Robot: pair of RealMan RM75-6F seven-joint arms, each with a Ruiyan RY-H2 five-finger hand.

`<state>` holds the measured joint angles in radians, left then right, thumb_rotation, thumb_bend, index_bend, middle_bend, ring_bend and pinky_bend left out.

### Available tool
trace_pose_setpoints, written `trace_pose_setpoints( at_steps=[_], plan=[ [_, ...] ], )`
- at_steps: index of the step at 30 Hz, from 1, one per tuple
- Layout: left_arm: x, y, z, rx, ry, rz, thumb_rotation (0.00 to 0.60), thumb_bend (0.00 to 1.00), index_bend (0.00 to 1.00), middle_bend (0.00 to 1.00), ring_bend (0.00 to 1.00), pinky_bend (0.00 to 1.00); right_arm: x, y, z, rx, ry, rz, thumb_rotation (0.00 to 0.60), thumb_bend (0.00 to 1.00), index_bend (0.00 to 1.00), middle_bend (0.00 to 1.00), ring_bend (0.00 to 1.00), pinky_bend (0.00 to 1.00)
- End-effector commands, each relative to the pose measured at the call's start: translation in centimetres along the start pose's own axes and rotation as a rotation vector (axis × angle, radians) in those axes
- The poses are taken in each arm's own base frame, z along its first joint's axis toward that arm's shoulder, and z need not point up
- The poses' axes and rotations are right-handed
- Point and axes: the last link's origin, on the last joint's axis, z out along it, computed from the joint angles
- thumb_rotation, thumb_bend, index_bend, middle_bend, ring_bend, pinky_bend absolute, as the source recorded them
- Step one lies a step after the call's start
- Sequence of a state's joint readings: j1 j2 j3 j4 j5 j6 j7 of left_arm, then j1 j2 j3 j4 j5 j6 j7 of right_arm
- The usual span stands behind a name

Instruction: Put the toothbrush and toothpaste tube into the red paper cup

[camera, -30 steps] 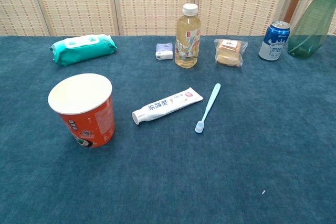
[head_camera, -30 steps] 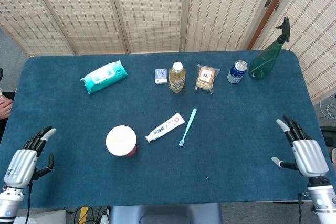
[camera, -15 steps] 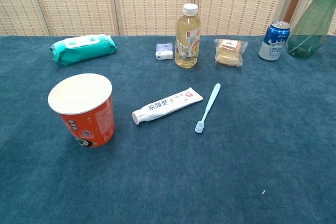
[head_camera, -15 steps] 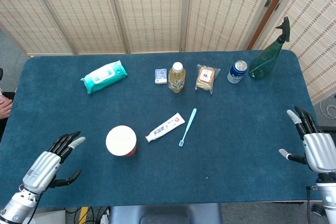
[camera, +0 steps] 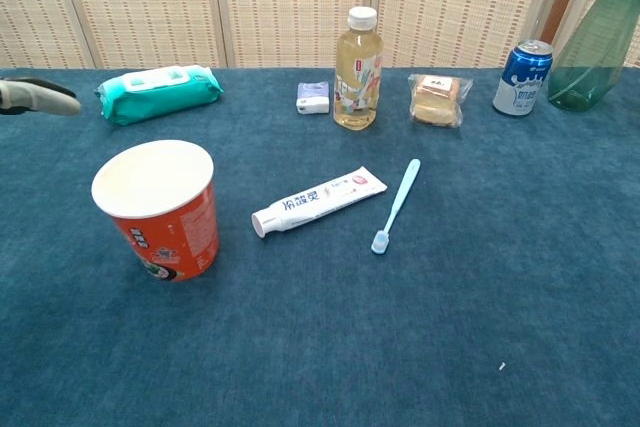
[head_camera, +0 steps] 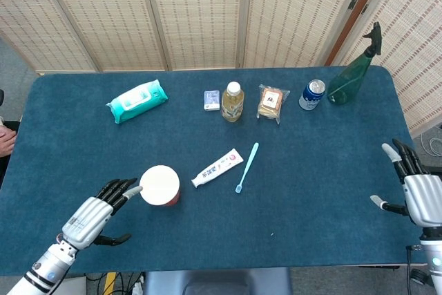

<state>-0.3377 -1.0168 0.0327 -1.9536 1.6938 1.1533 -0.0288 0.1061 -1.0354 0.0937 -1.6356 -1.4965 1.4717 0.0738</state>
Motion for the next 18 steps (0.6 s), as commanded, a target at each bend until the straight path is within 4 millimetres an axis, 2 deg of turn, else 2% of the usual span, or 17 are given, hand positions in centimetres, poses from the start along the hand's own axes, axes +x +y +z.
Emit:
trace_pose_setpoints(
  at_steps=[1,6,18],
  plan=[
    [0.1,0.4,0.9,-0.017,0.009,-0.010,0.600,0.19,0.00,0.00,0.00,0.00,-0.1,0.1,0.0,-0.004,-0.004,0.002,0.600,0.00,0.00,0.00,0.00,0.33],
    [0.4,1.0,2.5,-0.048,0.030,0.018,0.600,0.19,0.00,0.00,0.00,0.00,-0.4,0.4,-0.1,-0.009,-0.011,0.006,0.600,0.00,0.00,0.00,0.00,0.33],
    [-0.9,1.9,5.2,-0.075,-0.018,0.046,0.600,0.19,0.01,0.00,0.00,0.00,-0.4,1.1,-0.3,-0.023,-0.011,0.012,0.600,0.00,0.00,0.00,0.00,0.33]
  ],
)
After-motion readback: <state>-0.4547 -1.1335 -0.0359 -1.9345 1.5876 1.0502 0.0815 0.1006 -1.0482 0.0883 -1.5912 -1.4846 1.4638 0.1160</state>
